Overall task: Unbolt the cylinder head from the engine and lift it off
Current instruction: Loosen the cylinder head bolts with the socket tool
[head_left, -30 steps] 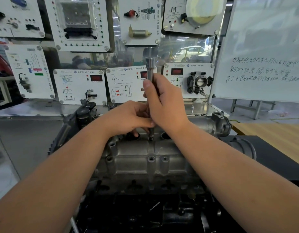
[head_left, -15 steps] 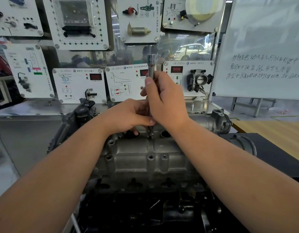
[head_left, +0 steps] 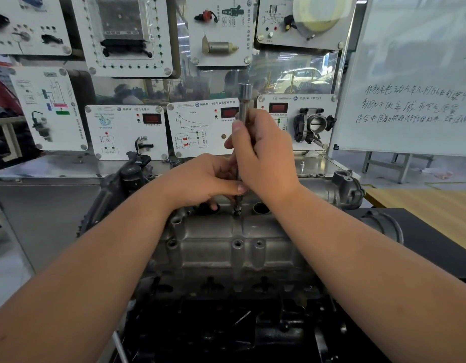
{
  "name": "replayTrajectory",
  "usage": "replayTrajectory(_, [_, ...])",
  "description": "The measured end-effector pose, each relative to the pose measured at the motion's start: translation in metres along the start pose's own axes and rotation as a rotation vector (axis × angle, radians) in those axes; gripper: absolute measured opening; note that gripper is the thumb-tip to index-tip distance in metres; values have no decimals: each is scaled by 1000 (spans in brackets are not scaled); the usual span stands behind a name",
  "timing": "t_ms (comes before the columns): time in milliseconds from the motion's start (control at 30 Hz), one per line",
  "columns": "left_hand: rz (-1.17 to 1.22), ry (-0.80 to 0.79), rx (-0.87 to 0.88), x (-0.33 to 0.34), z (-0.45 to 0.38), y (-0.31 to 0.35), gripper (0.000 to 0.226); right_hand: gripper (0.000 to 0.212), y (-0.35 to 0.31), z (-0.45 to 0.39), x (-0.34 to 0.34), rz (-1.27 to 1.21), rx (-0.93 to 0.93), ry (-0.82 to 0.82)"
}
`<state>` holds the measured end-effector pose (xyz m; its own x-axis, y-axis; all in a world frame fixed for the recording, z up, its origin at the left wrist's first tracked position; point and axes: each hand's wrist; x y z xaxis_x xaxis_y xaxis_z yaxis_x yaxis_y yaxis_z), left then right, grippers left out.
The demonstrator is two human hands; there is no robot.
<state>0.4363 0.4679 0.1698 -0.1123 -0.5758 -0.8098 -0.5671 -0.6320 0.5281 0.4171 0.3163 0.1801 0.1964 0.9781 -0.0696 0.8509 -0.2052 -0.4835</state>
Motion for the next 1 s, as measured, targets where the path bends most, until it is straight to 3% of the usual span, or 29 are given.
replayTrajectory(233, [-12, 17, 7, -1, 0, -1, 16, 38, 0, 1, 1, -70, -45, -23])
replayTrajectory(400, [3, 13, 2, 0, -2, -1, 18, 22, 1, 1, 1, -52, -88, 8])
replayTrajectory(767, [-10, 24, 15, -1, 0, 0, 11, 36, 1, 1, 1, -79, -29, -64])
replayTrajectory(900, [7, 15, 0, 0, 0, 0, 16, 19, 0, 1, 1, -54, -68, -36])
replayTrajectory(1000, [18, 16, -2, 0, 0, 0, 18, 23, 0, 0, 0, -52, -44, -39])
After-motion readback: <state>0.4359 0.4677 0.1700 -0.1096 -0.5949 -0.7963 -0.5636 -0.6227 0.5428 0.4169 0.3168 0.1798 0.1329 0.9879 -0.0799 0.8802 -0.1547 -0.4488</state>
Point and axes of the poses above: each hand's wrist, its own z-axis away from the middle knuckle, its own x-axis out of the palm, y = z × x, and after that the axes turned 15 degrees about -z, right-handed
